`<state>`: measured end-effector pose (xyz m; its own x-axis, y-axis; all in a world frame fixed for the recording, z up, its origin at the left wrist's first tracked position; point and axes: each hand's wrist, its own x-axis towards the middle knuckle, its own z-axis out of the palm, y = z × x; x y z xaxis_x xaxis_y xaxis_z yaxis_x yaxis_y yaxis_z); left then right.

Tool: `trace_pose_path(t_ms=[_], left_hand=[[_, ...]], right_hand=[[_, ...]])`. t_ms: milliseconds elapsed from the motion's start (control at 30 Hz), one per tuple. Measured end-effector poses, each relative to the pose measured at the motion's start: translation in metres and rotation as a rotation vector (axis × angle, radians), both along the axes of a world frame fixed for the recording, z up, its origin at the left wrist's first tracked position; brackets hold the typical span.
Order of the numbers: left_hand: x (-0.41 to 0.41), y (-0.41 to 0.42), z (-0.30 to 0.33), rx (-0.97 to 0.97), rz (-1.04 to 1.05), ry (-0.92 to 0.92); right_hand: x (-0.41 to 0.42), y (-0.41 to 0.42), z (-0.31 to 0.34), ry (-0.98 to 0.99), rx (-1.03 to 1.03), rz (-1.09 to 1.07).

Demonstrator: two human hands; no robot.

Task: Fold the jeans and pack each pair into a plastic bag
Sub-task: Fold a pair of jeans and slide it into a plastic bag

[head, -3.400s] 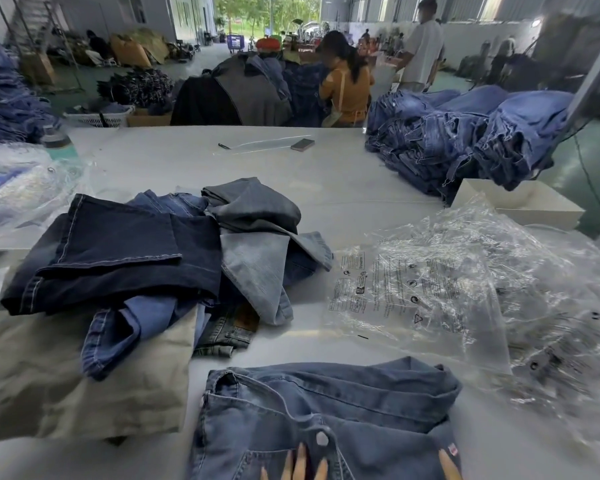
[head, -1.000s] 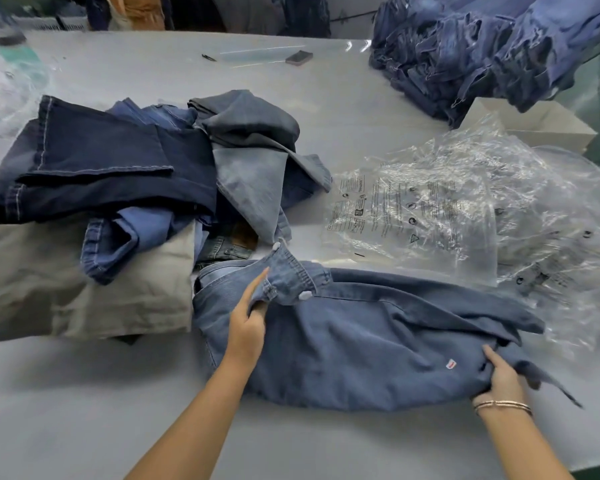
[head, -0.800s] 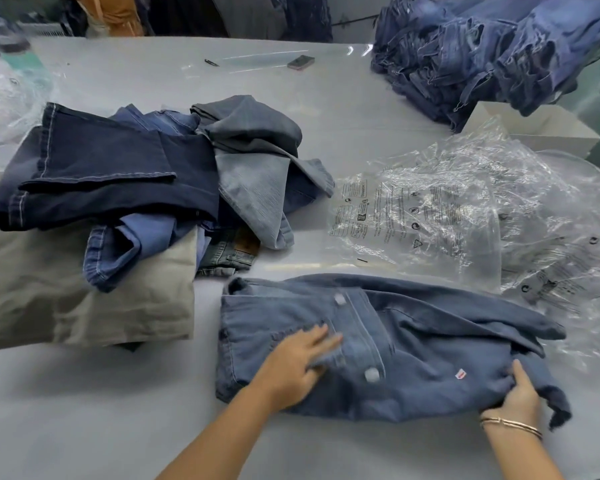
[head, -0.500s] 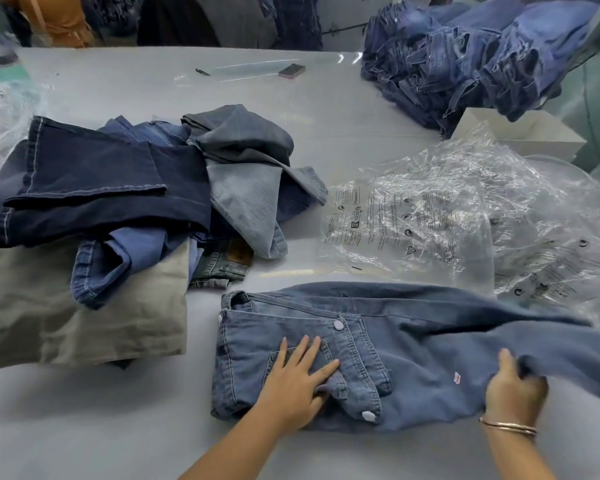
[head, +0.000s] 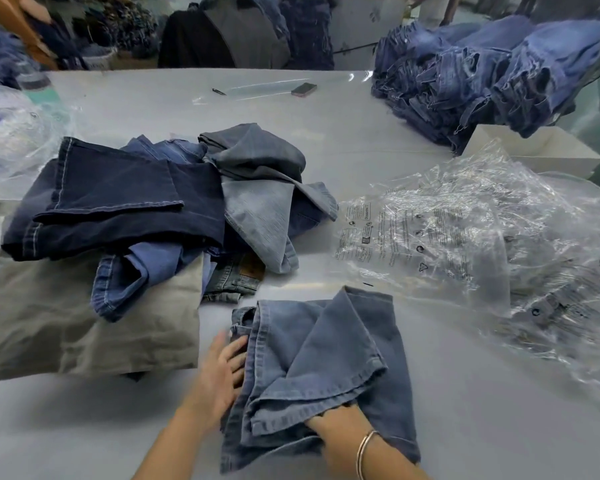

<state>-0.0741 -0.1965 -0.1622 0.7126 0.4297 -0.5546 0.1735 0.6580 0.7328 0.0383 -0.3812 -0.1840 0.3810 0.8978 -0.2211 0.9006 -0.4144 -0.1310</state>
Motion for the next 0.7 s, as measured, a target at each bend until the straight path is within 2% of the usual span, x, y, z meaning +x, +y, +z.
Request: trace_pose_path(t_ms=[33,67,100,133,167,233,267,300,367,467,567,633,700], left_hand=[[0.0,-0.002,0.0,0.077,-0.037,0.036],[0.002,-0.003,0.004,0.182,-0.097,0.095],[0.004,-0.003,0.0,0.254,-0.125,0.154],[0.005,-0.004,-0.008,0.357,-0.196,0.217],[0.006,-0.006,-0.012,0.441,-0.222,0.232],[0.009,-0.013,-0.011,0.606,-0.26,0.244],[0.011,-0.016,-0.011,0.645,-0.281,0.248],[0.014,-0.019,-0.014,0.675,-0.314,0.242],[0.021,-0.023,-0.013,0.74,-0.409,0.257],[0.029,-0.022,-0.009,0.712,-0.455,0.104],[0.034,-0.02,0.0,0.653,-0.295,0.0],[0.031,-0.012,0.001,0.746,-0.235,0.097],[0.024,-0.003,-0.005,0.899,-0.399,0.25]], right_hand=[[0.004,-0.009,-0.002,0.031,0.019,0.072],[0.005,-0.015,0.0,0.189,-0.017,0.081],[0.004,-0.023,0.003,0.365,0.017,0.044],[0.004,-0.028,0.003,0.542,0.15,-0.075],[0.004,-0.027,0.002,0.699,0.393,-0.242],[0.01,-0.021,0.005,1.014,0.783,-0.86],[0.013,-0.016,0.005,1.171,0.859,-1.173],[0.016,-0.011,0.004,1.322,0.9,-1.383],[0.023,0.0,0.001,1.46,0.922,-1.503],[0.033,0.01,0.003,1.358,1.015,-1.603],[0.048,0.008,0.033,1.146,1.163,-1.568],[0.062,0.003,0.069,0.949,1.301,-1.326],[0.067,0.005,0.111,0.769,1.292,-0.983]])
